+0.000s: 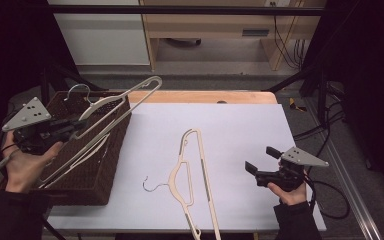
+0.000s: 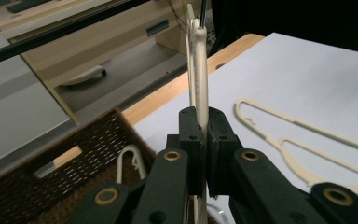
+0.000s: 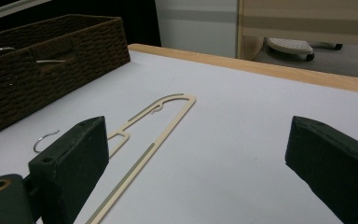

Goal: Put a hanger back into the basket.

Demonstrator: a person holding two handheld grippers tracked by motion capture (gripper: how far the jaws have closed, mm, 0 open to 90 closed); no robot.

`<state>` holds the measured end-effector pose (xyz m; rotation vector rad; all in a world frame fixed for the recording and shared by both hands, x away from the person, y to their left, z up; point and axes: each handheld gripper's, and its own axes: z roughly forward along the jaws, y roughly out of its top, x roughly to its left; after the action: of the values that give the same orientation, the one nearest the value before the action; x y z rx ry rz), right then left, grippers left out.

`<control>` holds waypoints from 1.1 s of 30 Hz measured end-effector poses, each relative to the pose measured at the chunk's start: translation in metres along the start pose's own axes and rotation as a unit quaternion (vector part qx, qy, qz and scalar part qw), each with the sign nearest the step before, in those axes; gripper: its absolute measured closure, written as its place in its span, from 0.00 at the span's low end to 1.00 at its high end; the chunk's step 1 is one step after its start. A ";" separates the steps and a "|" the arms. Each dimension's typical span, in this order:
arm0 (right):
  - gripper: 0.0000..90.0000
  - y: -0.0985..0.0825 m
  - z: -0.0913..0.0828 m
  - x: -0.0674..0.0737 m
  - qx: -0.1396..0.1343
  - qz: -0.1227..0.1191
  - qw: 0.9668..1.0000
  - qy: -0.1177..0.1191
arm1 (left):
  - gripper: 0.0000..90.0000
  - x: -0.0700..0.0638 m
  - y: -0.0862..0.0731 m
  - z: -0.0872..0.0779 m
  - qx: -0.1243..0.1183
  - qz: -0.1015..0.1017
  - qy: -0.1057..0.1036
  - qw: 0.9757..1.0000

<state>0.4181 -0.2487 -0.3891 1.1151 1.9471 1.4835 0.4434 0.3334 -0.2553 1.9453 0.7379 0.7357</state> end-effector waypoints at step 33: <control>0.07 -0.001 0.004 0.001 0.008 0.001 1.000 0.000 | 0.96 0.067 -0.095 0.004 0.096 0.029 0.073 0.992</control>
<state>0.4198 -0.2461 -0.3914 1.1246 1.9611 1.4707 0.4707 0.4202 -0.3282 2.1097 0.8699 0.8770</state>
